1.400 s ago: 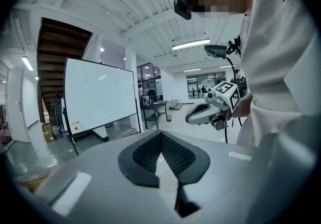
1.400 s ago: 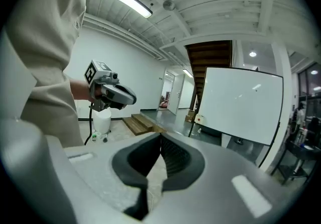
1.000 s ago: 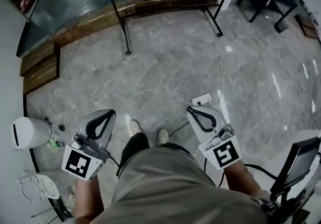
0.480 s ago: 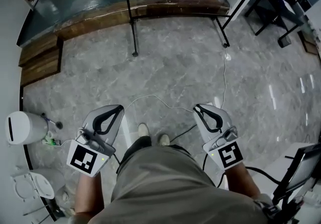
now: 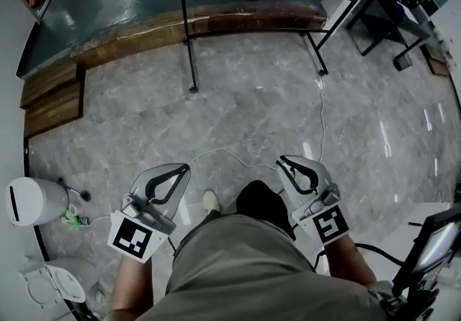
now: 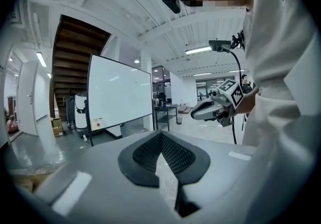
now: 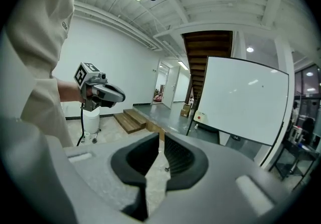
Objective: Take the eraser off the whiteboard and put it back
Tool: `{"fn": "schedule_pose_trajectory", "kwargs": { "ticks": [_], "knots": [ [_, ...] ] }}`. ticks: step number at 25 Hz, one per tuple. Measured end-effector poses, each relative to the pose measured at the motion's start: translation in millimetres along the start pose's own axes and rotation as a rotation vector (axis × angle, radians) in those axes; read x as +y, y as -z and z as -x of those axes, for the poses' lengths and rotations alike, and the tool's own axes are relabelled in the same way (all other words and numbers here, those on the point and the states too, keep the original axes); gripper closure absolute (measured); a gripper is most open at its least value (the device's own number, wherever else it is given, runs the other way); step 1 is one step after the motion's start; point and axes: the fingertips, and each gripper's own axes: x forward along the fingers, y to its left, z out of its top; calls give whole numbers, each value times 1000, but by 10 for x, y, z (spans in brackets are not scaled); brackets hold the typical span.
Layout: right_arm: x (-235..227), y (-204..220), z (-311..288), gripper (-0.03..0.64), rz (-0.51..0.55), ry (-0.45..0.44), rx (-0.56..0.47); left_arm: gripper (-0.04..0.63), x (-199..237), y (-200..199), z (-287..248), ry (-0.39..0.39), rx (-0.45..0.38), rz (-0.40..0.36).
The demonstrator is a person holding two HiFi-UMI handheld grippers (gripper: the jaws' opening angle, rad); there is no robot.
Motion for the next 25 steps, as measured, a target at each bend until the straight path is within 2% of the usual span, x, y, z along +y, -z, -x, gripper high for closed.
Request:
{"fn": "schedule_pose_trajectory", "kwargs": {
  "ticks": [7, 15, 19, 25],
  "knots": [
    [-479, 157, -202, 594, -4, -26, 7, 591, 66, 25, -551, 22, 30, 29],
    [-1705, 360, -390, 594, -31, -49, -27, 591, 160, -435, -1762, -2, 24, 32],
    [-2280, 500, -476, 594, -44, -76, -35, 591, 248, -615, -2285, -32, 47, 24],
    [-2879, 704, -723, 594, -40, -94, -31, 591, 407, -632, -2730, -73, 73, 38]
  ]
}}
